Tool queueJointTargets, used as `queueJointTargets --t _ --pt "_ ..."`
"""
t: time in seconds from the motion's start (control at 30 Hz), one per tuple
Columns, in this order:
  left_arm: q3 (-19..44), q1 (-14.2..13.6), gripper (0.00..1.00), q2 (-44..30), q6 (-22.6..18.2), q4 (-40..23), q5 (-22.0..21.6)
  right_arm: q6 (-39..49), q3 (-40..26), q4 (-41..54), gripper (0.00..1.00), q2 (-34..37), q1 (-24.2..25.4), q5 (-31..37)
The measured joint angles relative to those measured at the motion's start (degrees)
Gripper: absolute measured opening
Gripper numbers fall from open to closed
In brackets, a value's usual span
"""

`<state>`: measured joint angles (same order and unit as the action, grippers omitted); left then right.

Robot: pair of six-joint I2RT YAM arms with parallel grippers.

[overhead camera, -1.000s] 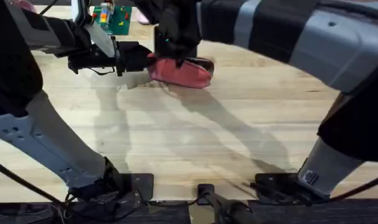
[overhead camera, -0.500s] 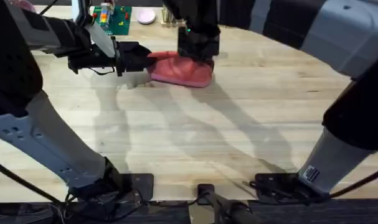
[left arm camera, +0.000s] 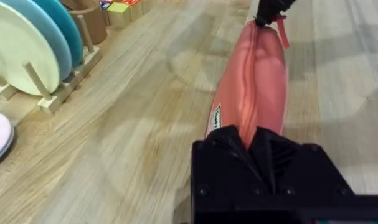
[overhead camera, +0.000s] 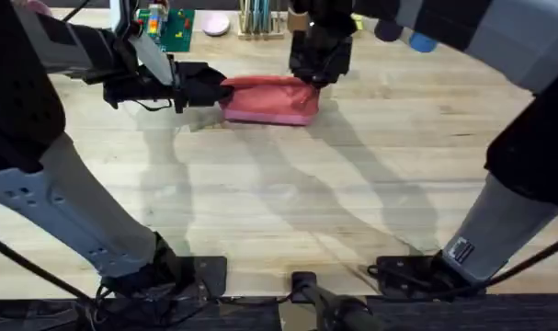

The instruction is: Unzip the bag, pick up the pens from the table one at a time and place them inside, then zip the bag closed.

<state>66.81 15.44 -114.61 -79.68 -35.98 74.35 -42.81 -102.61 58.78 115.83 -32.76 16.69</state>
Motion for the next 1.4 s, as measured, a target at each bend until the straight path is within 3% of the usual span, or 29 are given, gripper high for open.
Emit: queueJointTargets --t 0.63,1.0,1.4 --pt "-0.02 -1.38 0.042 0.00 0.00 -0.64 1.09 0.00 -0.42 4.03 0.034 0.00 8.16 -8.53" --pt "-0.05 -1.44 0.043 0.00 0.00 -0.66 1.11 -2.60 8.11 -2.80 0.034 -1.81 8.51 -9.27" --pt "-0.07 -1.44 0.043 0.01 0.00 -0.65 1.09 -5.40 10.38 -6.09 0.034 -2.47 8.51 -9.23"
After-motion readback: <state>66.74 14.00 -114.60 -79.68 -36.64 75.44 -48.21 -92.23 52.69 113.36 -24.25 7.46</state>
